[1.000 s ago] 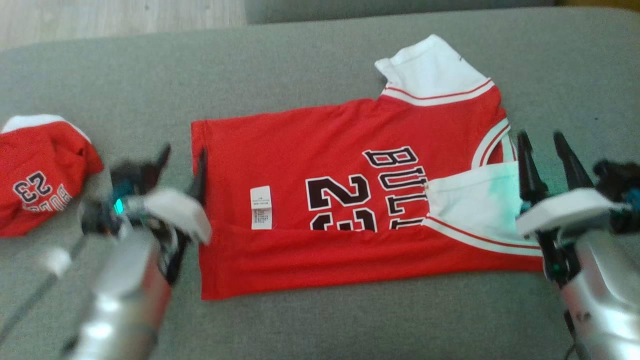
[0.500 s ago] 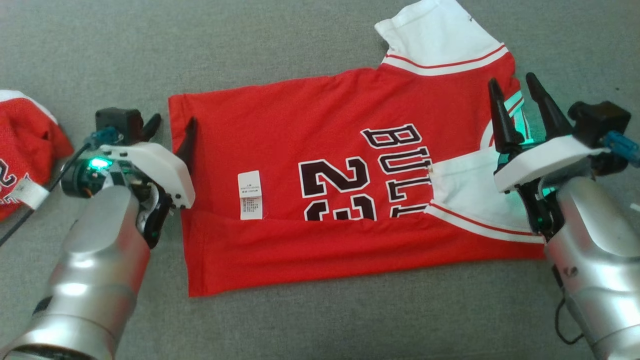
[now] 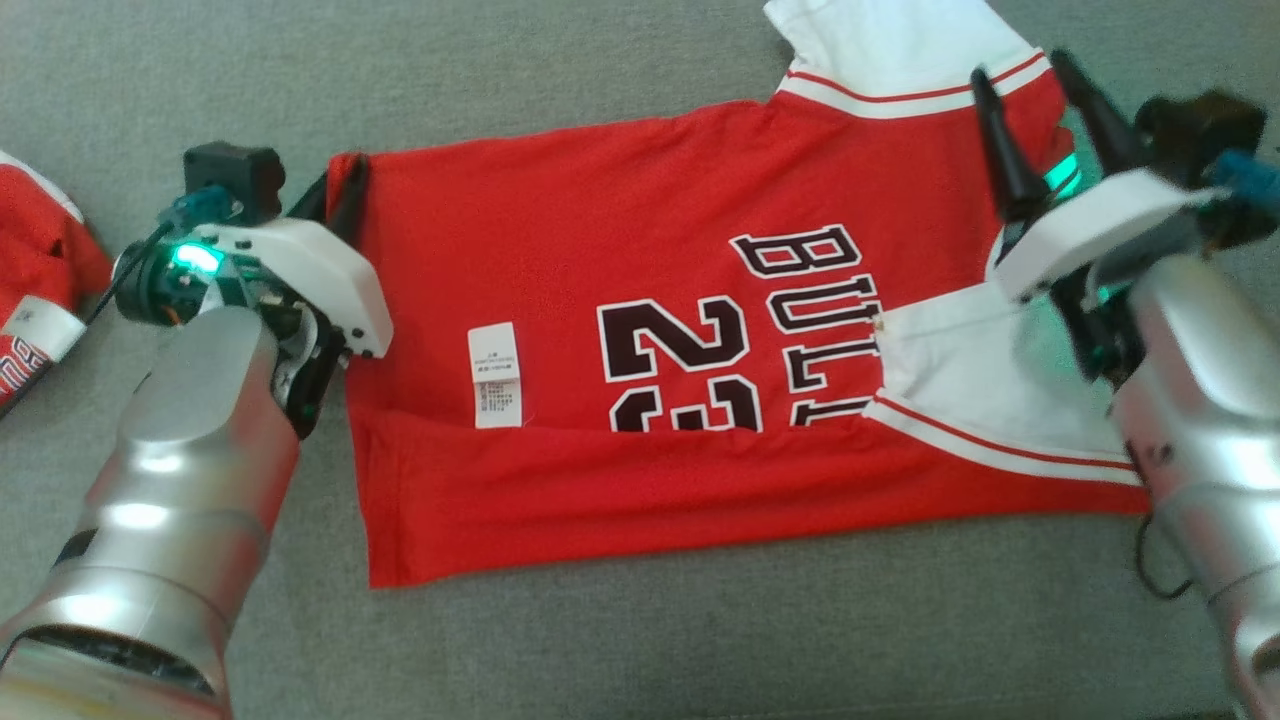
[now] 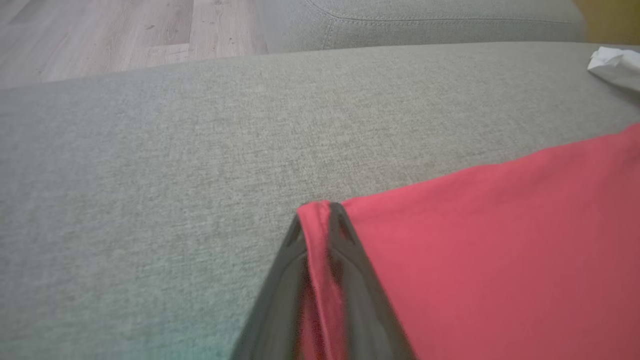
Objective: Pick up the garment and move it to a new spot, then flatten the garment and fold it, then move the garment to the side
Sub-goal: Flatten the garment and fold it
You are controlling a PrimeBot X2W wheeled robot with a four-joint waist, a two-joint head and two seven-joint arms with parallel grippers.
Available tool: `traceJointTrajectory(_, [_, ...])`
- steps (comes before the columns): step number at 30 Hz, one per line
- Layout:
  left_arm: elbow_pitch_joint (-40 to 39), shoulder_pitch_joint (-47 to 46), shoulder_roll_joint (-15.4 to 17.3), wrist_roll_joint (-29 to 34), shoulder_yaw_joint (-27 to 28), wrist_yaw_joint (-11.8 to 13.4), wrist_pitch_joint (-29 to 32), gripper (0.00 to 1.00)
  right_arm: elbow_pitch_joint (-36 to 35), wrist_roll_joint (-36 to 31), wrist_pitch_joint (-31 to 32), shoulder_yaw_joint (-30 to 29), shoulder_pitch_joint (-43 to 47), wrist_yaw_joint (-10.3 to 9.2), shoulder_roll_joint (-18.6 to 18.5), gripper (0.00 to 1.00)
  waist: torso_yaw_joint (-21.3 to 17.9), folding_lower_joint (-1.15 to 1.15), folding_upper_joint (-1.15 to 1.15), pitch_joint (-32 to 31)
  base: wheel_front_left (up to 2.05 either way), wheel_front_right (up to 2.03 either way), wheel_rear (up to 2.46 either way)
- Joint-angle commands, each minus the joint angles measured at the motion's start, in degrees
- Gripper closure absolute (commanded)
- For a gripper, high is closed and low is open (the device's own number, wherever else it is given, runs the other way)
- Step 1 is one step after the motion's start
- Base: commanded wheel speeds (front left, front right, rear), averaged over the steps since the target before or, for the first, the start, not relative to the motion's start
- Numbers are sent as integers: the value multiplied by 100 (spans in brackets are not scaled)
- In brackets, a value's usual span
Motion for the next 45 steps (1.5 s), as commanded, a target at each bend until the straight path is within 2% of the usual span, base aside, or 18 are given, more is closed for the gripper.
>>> traceJointTrajectory(1, [-25,-231,193,-34,33,10,-147,100,-17,50,65,85,-222,-4,-109,0,62,-1,0,69,0,0,0])
traceJointTrajectory(8, [-59,-516,-7,18,-306,10,-674,100,596,160,599,115,-938,-4,-395,0,518,-1,0,273,0,0,0])
traceJointTrajectory(19, [-332,-744,-668,-185,-945,10,-1260,100,1695,118,1432,25,-2109,-4,-886,0,1494,-1,0,630,0,0,0])
traceJointTrajectory(27, [-409,-815,-836,-497,-1347,10,-1418,100,2341,88,1904,26,-2473,-4,-973,0,1782,-1,0,767,0,0,0])
traceJointTrajectory(28, [-393,-813,-842,-536,-1384,10,-1430,100,2404,101,1964,30,-2469,-4,-953,8,1783,-1,0,761,0,0,0])
traceJointTrajectory(30, [-354,-826,-847,-610,-1440,10,-1450,100,2480,156,2018,8,-2471,-4,-919,100,1771,-1,0,751,0,0,0])
traceJointTrajectory(32, [-309,-849,-827,-668,-1445,10,-1474,100,2444,168,1793,-9,-2489,-4,-917,100,1736,-1,0,725,0,0,0])
traceJointTrajectory(36, [-267,-949,-713,-669,-1290,14,-1510,100,2316,106,874,-111,-2613,-4,-939,100,1620,-1,0,675,0,0,0])
traceJointTrajectory(38, [-423,-958,-640,-637,-1061,51,-1514,100,2259,98,444,-155,-2636,-4,-867,100,1533,-1,0,622,0,0,0])
traceJointTrajectory(39, [-649,-891,-532,-489,-836,152,-1515,100,2236,123,106,-210,-2628,-4,-791,100,1433,-1,0,539,0,0,0])
traceJointTrajectory(45, [-1314,-383,-190,87,-132,386,-1517,100,1995,459,-272,-400,-2359,-4,-479,100,1028,-1,0,255,0,0,0])
